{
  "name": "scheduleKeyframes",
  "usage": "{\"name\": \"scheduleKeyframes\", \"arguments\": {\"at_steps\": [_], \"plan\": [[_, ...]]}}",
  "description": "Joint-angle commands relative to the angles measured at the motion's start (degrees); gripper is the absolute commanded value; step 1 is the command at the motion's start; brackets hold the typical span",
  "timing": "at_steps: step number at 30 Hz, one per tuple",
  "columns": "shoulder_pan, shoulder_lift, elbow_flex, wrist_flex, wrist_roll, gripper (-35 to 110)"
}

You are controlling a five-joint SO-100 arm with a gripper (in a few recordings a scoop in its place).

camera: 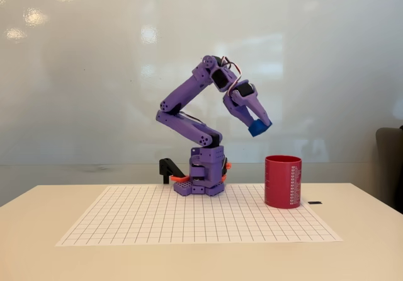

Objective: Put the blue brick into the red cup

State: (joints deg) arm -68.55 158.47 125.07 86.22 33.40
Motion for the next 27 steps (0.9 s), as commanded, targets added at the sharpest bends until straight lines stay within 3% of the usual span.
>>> {"name": "scheduleKeyframes", "arguments": {"at_steps": [1,7,19,20,21,22,27], "plan": [[-2.64,-3.43,4.04,-8.26,0.88,-1],[-4.83,-12.57,5.62,-18.72,2.37,-1],[-7.03,-18.46,2.02,-19.78,3.16,0],[-7.03,-18.46,2.11,-19.60,2.99,8],[-7.12,-18.19,1.93,-19.16,3.52,28],[-7.21,-17.75,1.76,-18.98,3.34,39],[-6.59,-18.02,-1.76,-15.64,4.83,66]]}}
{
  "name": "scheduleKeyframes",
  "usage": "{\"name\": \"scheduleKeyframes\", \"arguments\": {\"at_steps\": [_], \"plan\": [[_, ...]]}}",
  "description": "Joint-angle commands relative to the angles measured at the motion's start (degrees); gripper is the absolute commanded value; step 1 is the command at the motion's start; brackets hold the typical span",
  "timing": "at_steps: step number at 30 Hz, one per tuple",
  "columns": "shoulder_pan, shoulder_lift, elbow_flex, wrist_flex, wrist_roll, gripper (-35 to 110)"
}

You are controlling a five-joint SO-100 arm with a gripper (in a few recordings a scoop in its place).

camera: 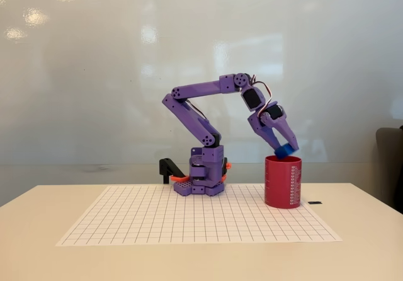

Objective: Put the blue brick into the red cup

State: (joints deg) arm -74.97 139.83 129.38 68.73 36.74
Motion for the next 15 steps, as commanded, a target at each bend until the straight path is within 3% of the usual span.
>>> {"name": "scheduleKeyframes", "arguments": {"at_steps": [1,12,14,15], "plan": [[-0.26,0.18,-6.15,2.11,1.58,67],[-0.35,0.97,-6.06,3.08,1.49,68],[-0.35,1.14,-6.15,3.25,0.88,57],[-0.35,1.23,-6.24,3.16,-0.62,31]]}}
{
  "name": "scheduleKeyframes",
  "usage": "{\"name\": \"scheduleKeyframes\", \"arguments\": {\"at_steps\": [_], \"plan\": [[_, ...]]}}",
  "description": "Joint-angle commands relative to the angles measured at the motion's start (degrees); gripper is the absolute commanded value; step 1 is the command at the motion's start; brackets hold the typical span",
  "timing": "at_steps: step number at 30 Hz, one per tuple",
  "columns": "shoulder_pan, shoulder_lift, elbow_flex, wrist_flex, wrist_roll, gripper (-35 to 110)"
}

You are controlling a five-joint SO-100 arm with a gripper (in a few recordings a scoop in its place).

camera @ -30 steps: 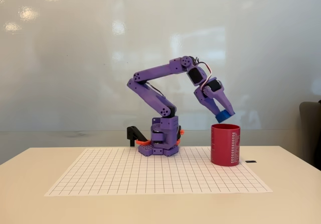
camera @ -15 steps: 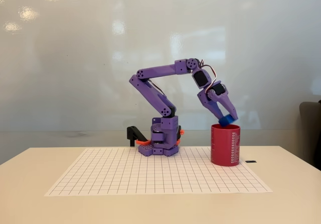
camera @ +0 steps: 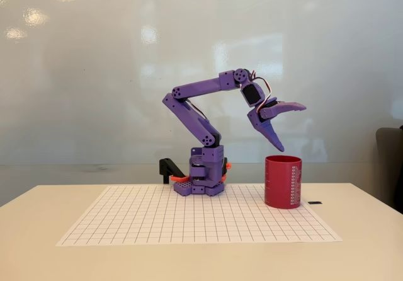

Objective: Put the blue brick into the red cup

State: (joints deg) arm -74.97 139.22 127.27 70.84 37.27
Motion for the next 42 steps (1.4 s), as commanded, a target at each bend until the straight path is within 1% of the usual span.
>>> {"name": "scheduleKeyframes", "arguments": {"at_steps": [1,3,11,15,17,19,24,30,34,38,42], "plan": [[-0.53,1.93,-4.48,0.70,-3.52,0],[-0.79,1.85,-5.10,1.85,-3.52,0],[-0.79,2.29,-5.36,1.23,-4.48,0],[0.62,1.32,-5.36,0.62,-5.01,0],[3.08,0.88,-5.36,-0.88,-6.68,0],[8.88,0.35,-5.19,-3.52,-9.49,0],[29.53,0.35,-5.36,-11.95,-18.37,-1],[55.20,3.60,-4.92,-25.84,-27.86,-1],[68.20,7.73,-4.83,-31.90,-29.44,-1],[76.46,14.68,-4.83,-32.70,-26.63,-1],[80.24,22.24,-5.10,-26.46,-25.93,-1]]}}
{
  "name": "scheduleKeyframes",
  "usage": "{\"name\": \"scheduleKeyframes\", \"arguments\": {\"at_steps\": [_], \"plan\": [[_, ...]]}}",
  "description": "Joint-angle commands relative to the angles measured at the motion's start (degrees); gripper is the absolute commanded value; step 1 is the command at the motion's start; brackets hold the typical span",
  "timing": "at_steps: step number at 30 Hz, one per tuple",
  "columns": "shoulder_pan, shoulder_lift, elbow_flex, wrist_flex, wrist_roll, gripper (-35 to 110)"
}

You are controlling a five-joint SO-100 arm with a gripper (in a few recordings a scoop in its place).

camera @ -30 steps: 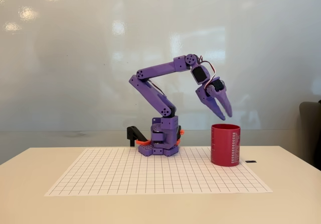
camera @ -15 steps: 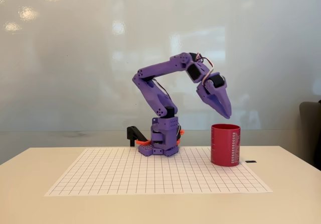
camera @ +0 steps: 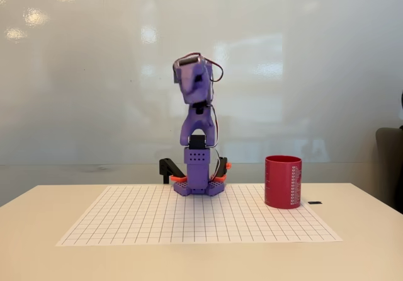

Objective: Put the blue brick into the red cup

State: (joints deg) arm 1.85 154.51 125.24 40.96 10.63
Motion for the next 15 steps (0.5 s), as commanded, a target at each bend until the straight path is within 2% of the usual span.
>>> {"name": "scheduleKeyframes", "arguments": {"at_steps": [1,8,11,15], "plan": [[4.39,9.32,-2.20,4.48,1.05,-1],[7.21,34.80,11.87,5.45,0.09,-1],[8.35,34.80,11.78,8.26,-1.49,-1],[6.24,34.80,17.14,5.27,-1.76,-1]]}}
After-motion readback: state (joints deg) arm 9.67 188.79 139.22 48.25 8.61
